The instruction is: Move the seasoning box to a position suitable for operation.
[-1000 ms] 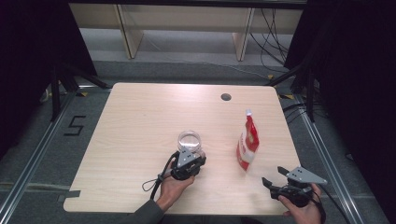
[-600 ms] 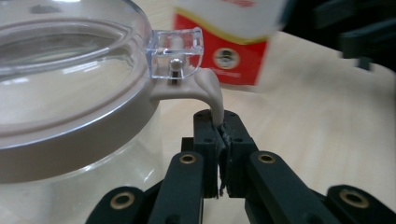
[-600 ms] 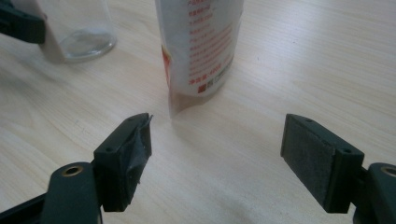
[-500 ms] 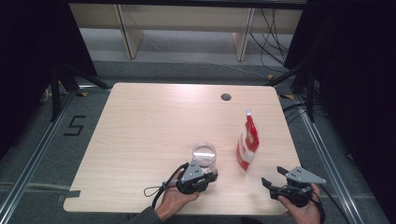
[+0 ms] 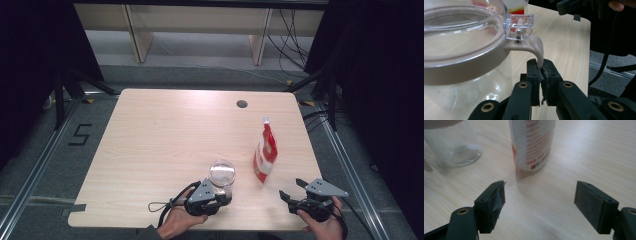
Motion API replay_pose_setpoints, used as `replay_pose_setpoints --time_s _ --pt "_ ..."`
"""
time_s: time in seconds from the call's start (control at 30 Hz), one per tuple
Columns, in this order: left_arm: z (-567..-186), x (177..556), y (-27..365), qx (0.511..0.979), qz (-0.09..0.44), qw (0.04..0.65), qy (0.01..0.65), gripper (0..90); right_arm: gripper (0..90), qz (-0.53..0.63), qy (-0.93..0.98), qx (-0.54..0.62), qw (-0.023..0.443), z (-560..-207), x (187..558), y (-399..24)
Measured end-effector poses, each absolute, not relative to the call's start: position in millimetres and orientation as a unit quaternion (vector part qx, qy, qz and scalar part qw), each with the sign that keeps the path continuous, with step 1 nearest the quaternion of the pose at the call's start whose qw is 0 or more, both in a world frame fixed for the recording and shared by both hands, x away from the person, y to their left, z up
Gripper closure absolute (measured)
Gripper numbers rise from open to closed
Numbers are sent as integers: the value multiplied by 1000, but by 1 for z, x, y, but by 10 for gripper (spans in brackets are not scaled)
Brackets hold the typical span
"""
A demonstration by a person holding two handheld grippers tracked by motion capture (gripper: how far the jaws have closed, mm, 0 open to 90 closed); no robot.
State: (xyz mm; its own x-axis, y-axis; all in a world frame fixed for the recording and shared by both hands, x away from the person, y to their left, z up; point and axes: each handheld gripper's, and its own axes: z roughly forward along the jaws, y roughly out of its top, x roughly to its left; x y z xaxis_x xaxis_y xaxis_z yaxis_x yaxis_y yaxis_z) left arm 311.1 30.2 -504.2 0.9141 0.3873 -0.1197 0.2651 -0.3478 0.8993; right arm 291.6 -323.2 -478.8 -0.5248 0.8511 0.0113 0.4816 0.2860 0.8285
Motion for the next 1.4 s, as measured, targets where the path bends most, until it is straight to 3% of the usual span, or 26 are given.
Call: replay_pose_setpoints --time_s 0.73,0.83,1.1,1.2,1.4 --pt "-489 308 85 793 86 536 276 808 253 412 774 428 219 -480 294 -324" --pt "-485 300 82 782 84 535 307 685 253 412 774 429 218 -480 294 -324" --pt "-481 286 63 767 141 485 396 323 253 416 774 428 214 -480 294 -323" --pt "-480 283 57 770 156 475 396 243 253 417 774 427 213 -480 294 -323" --pt "-480 285 43 756 163 475 421 176 252 417 769 440 203 -480 291 -321"
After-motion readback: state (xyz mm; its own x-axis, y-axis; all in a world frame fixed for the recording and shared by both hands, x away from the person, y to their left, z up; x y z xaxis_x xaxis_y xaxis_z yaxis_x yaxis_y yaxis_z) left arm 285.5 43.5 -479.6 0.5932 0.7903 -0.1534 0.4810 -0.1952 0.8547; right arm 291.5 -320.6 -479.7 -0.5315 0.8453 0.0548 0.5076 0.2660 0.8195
